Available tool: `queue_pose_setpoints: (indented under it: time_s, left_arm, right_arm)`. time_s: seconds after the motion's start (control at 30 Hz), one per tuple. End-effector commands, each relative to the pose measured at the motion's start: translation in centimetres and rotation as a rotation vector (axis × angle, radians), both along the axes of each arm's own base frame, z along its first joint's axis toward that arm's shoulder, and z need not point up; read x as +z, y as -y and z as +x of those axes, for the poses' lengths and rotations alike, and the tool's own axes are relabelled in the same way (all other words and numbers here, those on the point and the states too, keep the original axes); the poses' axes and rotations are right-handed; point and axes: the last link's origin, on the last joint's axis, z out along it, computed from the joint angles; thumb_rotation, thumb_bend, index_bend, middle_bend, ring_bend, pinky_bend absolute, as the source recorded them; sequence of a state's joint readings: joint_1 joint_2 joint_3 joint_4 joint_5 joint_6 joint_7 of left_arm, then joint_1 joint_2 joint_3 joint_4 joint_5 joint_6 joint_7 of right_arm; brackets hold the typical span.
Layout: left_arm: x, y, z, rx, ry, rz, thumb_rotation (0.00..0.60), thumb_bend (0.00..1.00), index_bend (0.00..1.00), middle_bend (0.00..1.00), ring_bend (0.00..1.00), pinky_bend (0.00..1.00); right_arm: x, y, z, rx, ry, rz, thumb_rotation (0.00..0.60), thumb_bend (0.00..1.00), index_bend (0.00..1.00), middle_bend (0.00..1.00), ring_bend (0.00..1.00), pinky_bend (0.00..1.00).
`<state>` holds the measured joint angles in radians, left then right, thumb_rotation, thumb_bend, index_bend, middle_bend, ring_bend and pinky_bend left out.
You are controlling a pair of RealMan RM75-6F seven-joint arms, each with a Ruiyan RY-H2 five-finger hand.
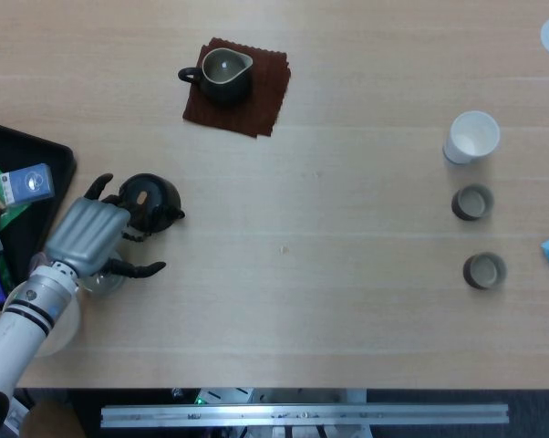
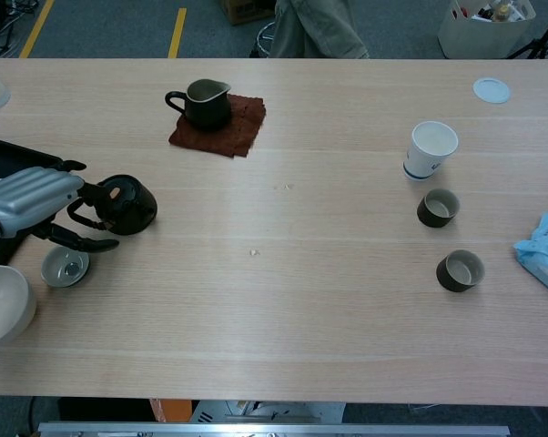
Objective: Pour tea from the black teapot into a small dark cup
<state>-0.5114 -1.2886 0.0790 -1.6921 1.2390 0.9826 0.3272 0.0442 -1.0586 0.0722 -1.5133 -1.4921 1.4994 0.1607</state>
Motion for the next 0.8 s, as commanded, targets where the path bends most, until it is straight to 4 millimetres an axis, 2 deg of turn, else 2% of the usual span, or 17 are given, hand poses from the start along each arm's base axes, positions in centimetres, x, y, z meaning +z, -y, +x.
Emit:
queue_pose_setpoints:
  time_s: [0.03,0.8]
  left_arm:
    - [-0.1,0.0,-0.2,0.001,-0.004,0.002,0.229,0.13,0.39,0.39,0.31,0.0]
    - [-0.9,1.1,-1.2,0.024,-0.01,-0.03,0.231,0.13,0.41,0.41,0.31,0.0]
  right_arm:
    - [0.0,0.0,0.0,0.0,0.0,0.001,0.6,0.06,0.18,0.23,0.1,0.15]
    - [0.1,-0.2,0.1,0.0,-0.003,-0.001,0.6,0.06,0.18,0.23,0.1,0.15]
